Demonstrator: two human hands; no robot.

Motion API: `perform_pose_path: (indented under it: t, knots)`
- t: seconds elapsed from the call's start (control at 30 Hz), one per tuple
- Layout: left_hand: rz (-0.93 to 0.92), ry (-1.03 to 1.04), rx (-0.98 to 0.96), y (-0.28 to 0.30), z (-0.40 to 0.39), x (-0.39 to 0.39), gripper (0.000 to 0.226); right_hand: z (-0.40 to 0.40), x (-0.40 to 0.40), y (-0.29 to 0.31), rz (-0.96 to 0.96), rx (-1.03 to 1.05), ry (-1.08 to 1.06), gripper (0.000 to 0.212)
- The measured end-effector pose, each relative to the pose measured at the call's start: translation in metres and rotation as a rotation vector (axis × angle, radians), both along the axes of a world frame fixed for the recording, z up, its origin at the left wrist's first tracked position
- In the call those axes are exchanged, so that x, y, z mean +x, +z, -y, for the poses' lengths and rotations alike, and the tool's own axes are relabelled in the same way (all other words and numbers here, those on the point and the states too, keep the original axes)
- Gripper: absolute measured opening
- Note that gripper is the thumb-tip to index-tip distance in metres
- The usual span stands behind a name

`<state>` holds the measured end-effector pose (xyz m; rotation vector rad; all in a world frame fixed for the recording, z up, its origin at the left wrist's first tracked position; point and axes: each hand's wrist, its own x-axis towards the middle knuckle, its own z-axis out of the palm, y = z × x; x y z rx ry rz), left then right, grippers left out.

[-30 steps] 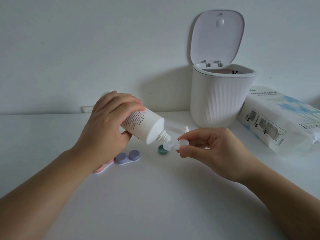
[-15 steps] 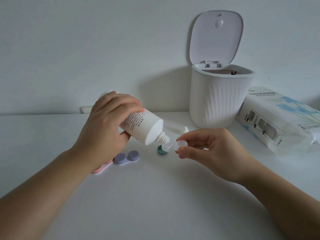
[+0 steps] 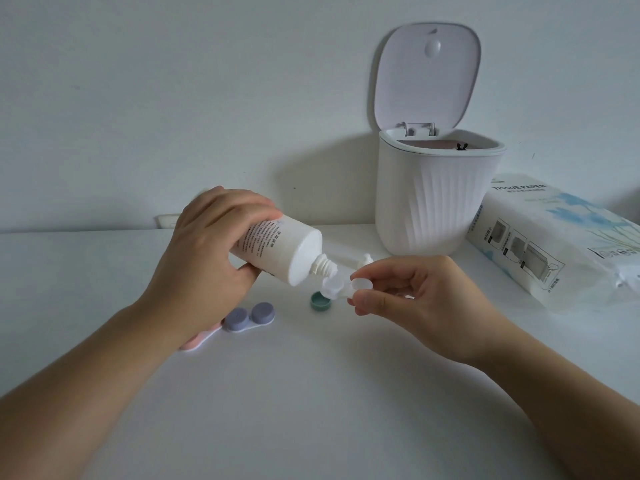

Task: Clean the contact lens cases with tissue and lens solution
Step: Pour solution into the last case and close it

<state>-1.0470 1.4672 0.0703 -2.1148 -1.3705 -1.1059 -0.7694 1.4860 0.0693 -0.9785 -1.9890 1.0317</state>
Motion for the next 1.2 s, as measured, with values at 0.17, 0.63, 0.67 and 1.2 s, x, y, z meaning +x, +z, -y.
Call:
perform_pose_path:
  t: [0.17,0.63,0.67,1.2]
  knots:
    - [0.109,0.000,-0.059,0.002,0.005,0.002,0.065,-0.002,0.000,-0.001,-0.033,-0.023,0.014,0.017]
    - [0.357,0.005,-0.176,0.000,0.014,0.002,0.070,0.001,0.002,0.000,0.098,-0.023,0.122,0.013]
    - [0.375,0.004,-0.187,0.000,0.014,0.002,0.071,0.001,0.002,0.000,0.100,-0.033,0.133,0.012]
    - [0.431,-0.031,-0.234,0.000,0.017,0.004,0.072,-0.005,0.003,-0.009,0.356,0.173,0.150,0.016]
